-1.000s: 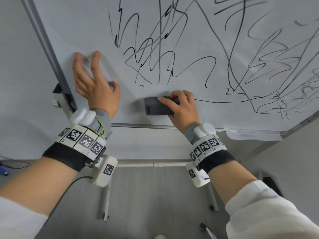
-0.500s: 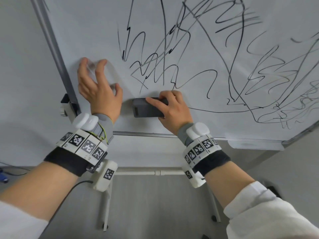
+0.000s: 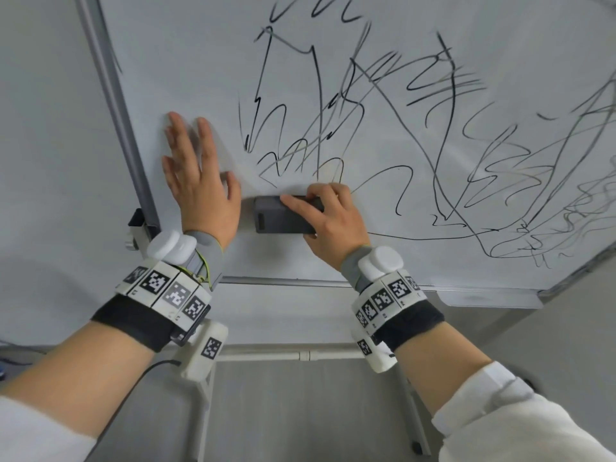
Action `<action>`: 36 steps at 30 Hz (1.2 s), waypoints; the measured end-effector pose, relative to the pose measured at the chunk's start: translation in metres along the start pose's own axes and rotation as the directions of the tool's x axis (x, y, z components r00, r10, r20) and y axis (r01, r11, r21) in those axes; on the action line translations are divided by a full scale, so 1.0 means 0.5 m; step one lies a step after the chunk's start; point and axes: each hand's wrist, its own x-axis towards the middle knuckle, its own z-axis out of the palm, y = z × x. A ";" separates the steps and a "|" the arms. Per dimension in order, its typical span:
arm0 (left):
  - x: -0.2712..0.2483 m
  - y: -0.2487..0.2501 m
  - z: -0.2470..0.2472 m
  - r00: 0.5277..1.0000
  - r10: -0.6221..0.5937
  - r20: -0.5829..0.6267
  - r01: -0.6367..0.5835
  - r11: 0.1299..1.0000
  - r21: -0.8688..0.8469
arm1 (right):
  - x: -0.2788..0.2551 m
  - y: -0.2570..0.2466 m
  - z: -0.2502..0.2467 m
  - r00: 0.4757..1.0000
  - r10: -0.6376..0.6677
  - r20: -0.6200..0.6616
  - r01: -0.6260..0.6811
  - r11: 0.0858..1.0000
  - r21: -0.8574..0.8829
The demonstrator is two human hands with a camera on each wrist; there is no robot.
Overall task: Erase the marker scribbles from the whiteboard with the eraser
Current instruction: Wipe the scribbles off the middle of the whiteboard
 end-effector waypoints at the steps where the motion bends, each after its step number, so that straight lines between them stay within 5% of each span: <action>1: 0.000 -0.001 -0.001 1.000 0.006 0.002 -0.006 1.000 0.001 | -0.003 0.000 0.001 1.000 -0.017 0.017 0.017 1.000 -0.004; 11: 0.006 -0.003 -0.006 1.000 -0.011 -0.015 0.011 0.999 0.030 | 0.061 0.006 -0.037 0.982 0.144 -0.120 -0.146 0.989 -0.012; 19: 0.009 0.002 -0.009 0.998 -0.031 -0.050 0.032 0.999 0.020 | 0.022 -0.004 -0.016 0.999 0.045 0.003 -0.045 0.998 -0.038; 26: 0.018 -0.005 -0.011 0.996 -0.021 -0.084 0.024 0.999 0.028 | 0.096 -0.002 -0.056 0.967 0.181 -0.178 -0.183 0.983 0.003; 36: 0.035 -0.007 -0.016 0.992 0.004 -0.127 0.000 1.000 0.029 | 0.075 -0.018 -0.029 0.997 0.070 -0.024 -0.071 0.997 -0.035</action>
